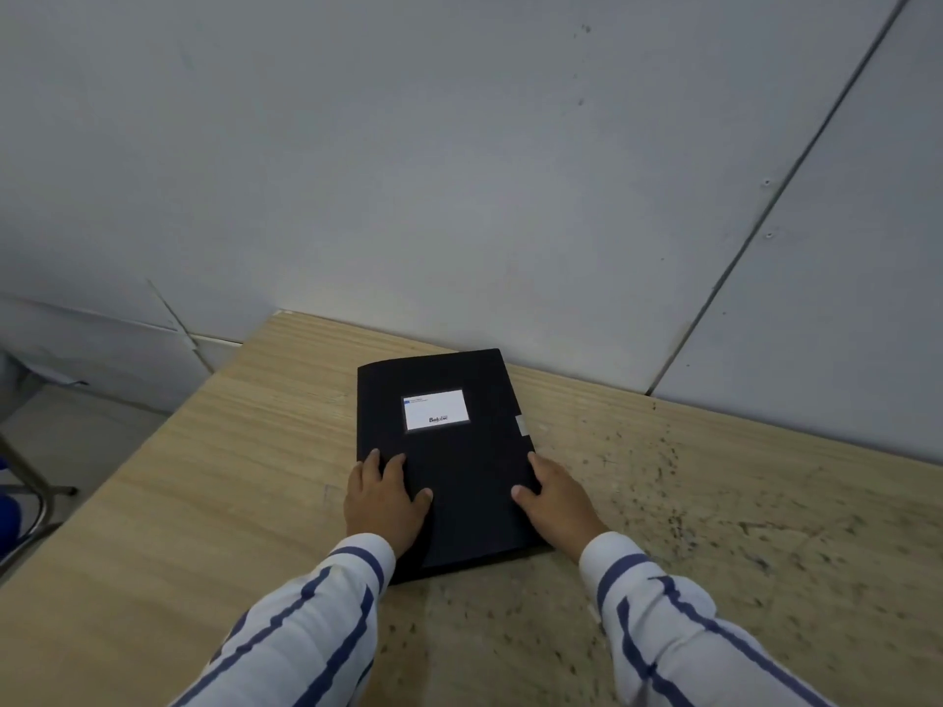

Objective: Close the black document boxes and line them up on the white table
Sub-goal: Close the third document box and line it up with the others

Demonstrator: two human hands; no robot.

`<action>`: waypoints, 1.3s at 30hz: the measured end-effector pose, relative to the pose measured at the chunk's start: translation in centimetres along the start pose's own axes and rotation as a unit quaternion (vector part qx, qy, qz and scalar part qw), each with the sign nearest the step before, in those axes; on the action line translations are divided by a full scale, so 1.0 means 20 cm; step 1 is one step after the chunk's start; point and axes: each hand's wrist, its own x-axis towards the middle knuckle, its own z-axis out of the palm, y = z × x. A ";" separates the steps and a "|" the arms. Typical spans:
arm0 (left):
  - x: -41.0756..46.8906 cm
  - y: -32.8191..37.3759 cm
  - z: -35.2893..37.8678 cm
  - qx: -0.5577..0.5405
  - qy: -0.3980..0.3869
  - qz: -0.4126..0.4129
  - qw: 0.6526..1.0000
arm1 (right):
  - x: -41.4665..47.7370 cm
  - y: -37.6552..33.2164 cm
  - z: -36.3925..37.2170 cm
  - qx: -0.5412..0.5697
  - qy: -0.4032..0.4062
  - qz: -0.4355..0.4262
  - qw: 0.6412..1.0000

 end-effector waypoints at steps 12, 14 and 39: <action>-0.02 -0.03 0.06 0.050 -0.001 0.024 0.998 | 0.10 -0.04 0.09 -0.151 -0.062 0.000 0.987; -0.03 -0.04 0.05 0.040 -0.005 0.028 0.999 | 0.10 -0.04 0.07 -0.154 -0.063 -0.003 0.986; -0.07 -0.16 -0.03 -0.212 -0.015 -0.056 0.975 | -0.23 0.05 0.13 0.112 0.074 0.062 0.989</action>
